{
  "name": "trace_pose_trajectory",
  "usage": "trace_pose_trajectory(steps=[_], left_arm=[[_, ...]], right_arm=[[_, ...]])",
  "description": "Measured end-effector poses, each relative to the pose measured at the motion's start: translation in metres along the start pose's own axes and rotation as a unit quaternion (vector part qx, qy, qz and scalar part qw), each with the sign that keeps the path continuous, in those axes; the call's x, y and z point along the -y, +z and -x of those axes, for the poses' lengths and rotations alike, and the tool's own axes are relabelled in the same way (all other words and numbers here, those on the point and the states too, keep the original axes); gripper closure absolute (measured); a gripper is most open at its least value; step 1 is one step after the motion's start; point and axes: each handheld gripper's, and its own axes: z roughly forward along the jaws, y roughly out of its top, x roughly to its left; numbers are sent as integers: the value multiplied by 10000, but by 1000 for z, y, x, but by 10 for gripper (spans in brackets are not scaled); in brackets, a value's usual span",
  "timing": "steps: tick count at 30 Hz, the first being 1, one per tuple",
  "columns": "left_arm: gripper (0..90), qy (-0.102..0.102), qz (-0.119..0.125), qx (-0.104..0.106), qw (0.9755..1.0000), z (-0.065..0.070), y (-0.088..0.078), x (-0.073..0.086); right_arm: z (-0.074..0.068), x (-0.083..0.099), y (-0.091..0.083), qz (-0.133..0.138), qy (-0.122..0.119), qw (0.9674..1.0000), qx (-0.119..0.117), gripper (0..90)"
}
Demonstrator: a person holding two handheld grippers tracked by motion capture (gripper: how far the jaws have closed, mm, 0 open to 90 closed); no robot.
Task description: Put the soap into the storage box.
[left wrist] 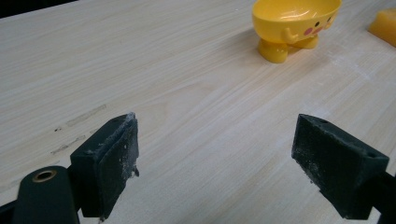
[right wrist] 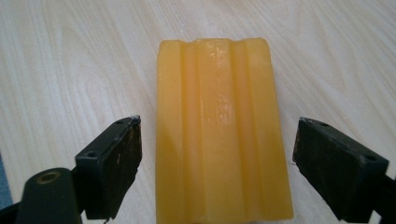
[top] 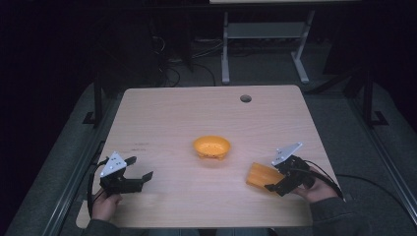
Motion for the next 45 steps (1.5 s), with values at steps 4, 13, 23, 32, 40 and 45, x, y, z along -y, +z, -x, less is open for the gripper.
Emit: trace_pose_trajectory(steps=[4,13,23,32,40,45], left_arm=[[141,9,-5,-1,10000,0,0,0],[141,-3,7,-6,10000,-1,-1,0],[141,10,11,3,10000,-1,-1,0],[141,3,14,5,10000,-1,-1,0],[141,-9,22,12,10000,-1,-1,0],[141,-2,9,25,10000,-1,-1,0]], right_arm=[[1,-3,6,-99,-50,9999,-14,152],[3,-5,18,-266,-39,9996,-78,152],[3,-10,28,-432,-83,9990,-119,152],[2,-13,38,-608,-152,9979,-158,157],[3,-13,40,-656,-204,9975,-132,188],[3,-13,40,-663,-213,9975,-118,193]])
